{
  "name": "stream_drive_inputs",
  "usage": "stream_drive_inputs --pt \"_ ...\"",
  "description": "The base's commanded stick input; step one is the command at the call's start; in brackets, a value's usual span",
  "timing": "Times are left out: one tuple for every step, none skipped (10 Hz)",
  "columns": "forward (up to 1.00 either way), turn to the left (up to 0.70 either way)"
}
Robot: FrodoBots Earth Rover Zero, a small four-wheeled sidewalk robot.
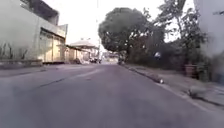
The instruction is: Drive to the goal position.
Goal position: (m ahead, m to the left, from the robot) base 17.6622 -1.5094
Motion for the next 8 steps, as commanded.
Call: stream_drive_inputs --pt "1.00 0.00" --pt "1.00 0.00" --pt "1.00 0.00" --pt "1.00 0.00" --pt "1.00 0.00" --pt "1.00 0.00" --pt "1.00 0.00" --pt "1.00 0.00"
